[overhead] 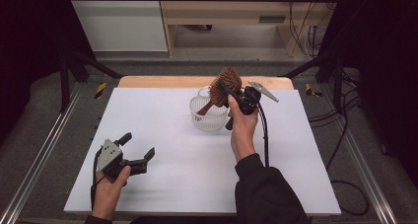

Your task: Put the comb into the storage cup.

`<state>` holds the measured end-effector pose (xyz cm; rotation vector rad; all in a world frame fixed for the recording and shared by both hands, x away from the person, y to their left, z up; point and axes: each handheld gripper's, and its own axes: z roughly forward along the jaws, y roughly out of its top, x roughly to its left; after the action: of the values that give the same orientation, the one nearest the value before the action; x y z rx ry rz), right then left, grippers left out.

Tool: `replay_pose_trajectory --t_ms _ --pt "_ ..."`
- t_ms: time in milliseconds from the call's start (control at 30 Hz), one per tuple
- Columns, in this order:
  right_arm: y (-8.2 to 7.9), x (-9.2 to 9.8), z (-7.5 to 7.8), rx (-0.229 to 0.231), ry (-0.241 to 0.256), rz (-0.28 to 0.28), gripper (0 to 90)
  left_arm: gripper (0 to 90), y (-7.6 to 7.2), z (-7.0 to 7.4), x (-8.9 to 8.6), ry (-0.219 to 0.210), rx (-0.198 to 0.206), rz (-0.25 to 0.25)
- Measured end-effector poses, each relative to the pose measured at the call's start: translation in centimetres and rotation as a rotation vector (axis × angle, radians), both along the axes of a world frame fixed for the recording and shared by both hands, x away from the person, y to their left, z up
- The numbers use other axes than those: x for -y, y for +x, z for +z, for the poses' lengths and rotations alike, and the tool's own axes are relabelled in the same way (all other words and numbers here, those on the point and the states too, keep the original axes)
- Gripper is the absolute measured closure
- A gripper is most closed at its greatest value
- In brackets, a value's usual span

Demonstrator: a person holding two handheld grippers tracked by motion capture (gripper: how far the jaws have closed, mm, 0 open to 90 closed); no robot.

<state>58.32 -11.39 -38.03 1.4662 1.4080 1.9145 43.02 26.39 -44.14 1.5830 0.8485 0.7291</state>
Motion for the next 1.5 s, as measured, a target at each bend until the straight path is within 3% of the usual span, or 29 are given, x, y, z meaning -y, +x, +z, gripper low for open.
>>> replay_pose_trajectory --t_ms 1500 --pt "0.1 -0.5 -1.8 -0.027 -0.015 0.007 50.7 1.6 0.1 0.0 0.0 -0.002 -0.006 0.000"
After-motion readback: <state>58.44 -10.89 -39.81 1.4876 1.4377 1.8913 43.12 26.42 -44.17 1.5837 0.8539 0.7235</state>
